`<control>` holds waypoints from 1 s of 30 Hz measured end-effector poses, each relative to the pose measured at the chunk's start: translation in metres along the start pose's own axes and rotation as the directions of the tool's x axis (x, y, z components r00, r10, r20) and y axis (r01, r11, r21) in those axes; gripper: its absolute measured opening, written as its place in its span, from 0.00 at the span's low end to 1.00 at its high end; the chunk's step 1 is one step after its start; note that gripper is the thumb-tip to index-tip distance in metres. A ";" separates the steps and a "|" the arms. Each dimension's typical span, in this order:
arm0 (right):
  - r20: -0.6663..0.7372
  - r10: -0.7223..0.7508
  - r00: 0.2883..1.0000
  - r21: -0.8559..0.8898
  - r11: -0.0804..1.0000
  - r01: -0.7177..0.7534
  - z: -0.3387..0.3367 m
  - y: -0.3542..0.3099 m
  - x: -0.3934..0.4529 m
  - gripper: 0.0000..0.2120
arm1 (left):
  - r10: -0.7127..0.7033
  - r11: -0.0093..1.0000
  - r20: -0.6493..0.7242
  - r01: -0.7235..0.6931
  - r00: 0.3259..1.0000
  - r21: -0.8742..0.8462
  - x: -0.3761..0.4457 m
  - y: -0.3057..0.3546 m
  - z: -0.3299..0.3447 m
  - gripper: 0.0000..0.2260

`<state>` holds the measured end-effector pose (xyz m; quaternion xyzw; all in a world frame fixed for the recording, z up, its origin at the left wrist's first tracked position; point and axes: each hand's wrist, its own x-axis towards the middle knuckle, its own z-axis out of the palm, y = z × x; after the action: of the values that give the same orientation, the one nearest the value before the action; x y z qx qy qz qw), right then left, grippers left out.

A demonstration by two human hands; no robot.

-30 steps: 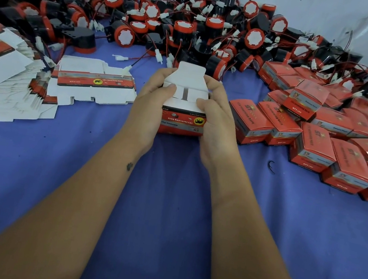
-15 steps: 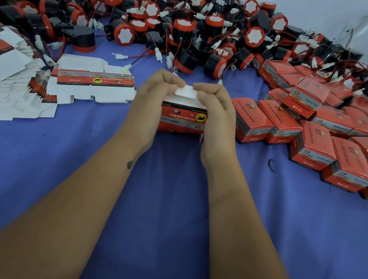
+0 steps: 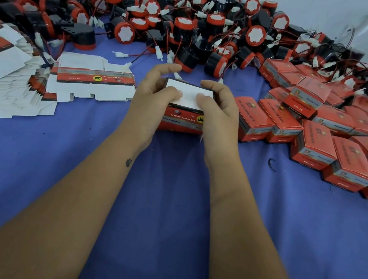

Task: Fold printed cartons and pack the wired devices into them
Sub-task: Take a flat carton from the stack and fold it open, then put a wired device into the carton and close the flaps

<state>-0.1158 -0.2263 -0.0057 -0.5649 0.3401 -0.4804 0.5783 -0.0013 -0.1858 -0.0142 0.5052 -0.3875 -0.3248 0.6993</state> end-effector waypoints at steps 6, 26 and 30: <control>-0.046 0.115 0.992 0.070 0.991 -0.111 0.009 0.005 0.000 0.13 | -0.066 0.998 0.045 0.066 0.997 0.012 -0.001 -0.003 0.003 0.13; -0.099 -0.031 0.995 0.190 0.981 0.049 -0.006 0.004 0.008 0.38 | -0.147 0.975 0.102 0.127 0.984 0.184 0.006 -0.007 -0.006 0.30; -0.033 -0.104 0.994 -0.151 0.984 0.098 0.000 0.010 0.000 0.42 | 0.066 0.910 -0.038 -0.044 0.997 0.411 0.009 -0.011 -0.006 0.18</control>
<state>-0.1139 -0.2278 -0.0156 -0.6133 0.3577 -0.4937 0.5021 0.0079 -0.1936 -0.0244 0.6376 -0.4432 -0.2036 0.5963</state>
